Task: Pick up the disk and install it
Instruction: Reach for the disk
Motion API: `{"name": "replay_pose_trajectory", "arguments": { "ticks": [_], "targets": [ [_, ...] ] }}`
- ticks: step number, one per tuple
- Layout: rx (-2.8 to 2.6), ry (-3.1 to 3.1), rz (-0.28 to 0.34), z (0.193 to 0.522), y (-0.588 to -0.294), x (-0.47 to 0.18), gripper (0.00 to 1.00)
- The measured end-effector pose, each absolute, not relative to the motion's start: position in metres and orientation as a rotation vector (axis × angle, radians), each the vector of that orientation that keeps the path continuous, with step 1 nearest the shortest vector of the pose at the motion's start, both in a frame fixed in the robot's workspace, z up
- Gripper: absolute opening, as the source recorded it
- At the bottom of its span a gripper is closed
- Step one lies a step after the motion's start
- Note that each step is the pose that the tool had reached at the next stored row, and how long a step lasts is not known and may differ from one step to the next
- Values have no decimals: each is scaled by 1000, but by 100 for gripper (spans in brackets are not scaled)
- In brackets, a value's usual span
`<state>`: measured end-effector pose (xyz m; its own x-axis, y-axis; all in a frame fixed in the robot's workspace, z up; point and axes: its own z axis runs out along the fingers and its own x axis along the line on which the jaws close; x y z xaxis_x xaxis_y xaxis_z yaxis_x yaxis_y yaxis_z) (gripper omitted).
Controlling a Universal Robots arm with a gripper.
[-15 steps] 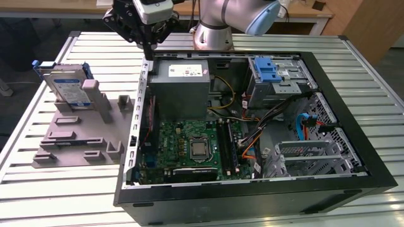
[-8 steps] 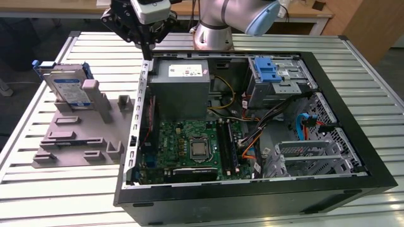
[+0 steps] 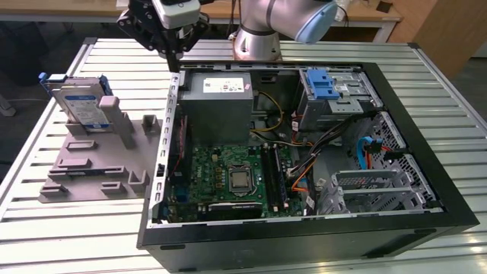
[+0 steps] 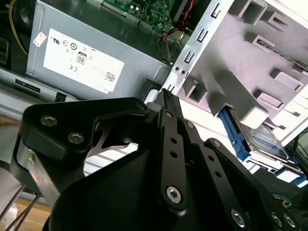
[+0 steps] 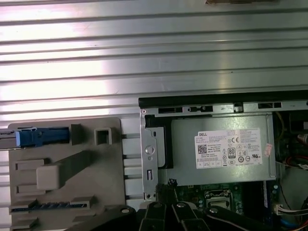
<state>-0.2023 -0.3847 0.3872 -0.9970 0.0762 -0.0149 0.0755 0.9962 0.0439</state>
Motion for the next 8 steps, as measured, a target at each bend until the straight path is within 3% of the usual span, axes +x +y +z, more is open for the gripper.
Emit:
{"name": "replay_pose_trajectory", "arguments": {
  "ticks": [8],
  "targets": [
    [120,3138,70,386,-375,-218,11]
  ]
}}
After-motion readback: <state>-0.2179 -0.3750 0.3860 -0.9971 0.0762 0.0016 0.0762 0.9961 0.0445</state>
